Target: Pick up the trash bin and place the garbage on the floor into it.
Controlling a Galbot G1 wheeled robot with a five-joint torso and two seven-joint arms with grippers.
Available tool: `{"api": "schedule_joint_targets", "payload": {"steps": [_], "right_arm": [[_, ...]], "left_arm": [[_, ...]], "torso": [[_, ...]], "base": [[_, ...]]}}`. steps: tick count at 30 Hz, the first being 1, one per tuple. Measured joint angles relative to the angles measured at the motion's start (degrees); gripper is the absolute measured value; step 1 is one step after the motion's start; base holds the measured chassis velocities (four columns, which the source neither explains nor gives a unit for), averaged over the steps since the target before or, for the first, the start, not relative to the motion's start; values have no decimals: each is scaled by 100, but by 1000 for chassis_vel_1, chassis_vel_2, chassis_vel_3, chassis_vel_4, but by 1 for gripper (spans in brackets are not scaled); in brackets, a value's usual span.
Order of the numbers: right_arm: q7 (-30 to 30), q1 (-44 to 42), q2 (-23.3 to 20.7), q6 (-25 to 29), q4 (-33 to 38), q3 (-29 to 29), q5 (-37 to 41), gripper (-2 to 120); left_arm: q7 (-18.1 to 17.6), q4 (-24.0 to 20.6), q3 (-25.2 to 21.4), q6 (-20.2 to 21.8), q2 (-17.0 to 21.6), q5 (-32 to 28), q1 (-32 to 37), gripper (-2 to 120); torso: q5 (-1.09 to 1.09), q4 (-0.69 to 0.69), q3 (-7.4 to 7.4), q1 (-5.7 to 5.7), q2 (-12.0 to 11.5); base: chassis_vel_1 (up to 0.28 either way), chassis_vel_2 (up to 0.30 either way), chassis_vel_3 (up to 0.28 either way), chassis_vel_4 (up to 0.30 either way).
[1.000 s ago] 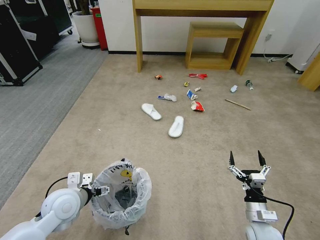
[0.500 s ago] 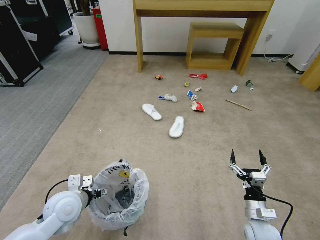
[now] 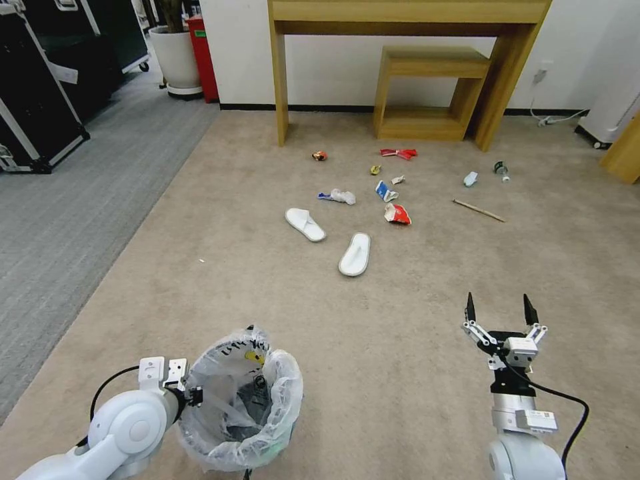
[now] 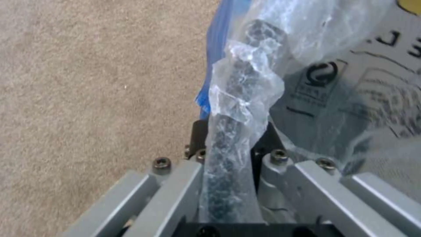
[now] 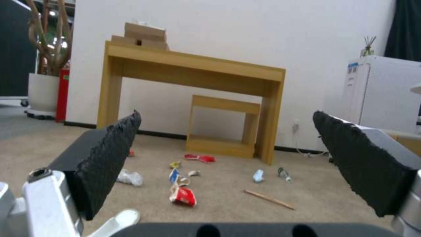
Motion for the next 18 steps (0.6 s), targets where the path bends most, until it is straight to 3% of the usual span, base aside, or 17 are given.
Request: {"api": "schedule_joint_targets", "payload": {"steps": [2, 10, 18], "right_arm": [[0, 0, 2, 0, 0, -10, 2, 100], [7, -18, 35, 46, -3, -36, -1, 100], [18, -42, 69, 75, 32, -48, -7, 100]], "left_arm": [[-22, -21, -58, 4, 1, -18, 37, 5], [-776, -367, -487, 57, 66, -696, 210, 0], [-1142, -1137, -1100, 54, 216, -1433, 508, 0]], "torso": [[-4, 0, 1, 0, -1], [-3, 1, 3, 2, -4], [3, 1, 0, 2, -3]], "base": [[0, 0, 0, 0], [0, 0, 0, 0], [0, 0, 0, 0]]}}
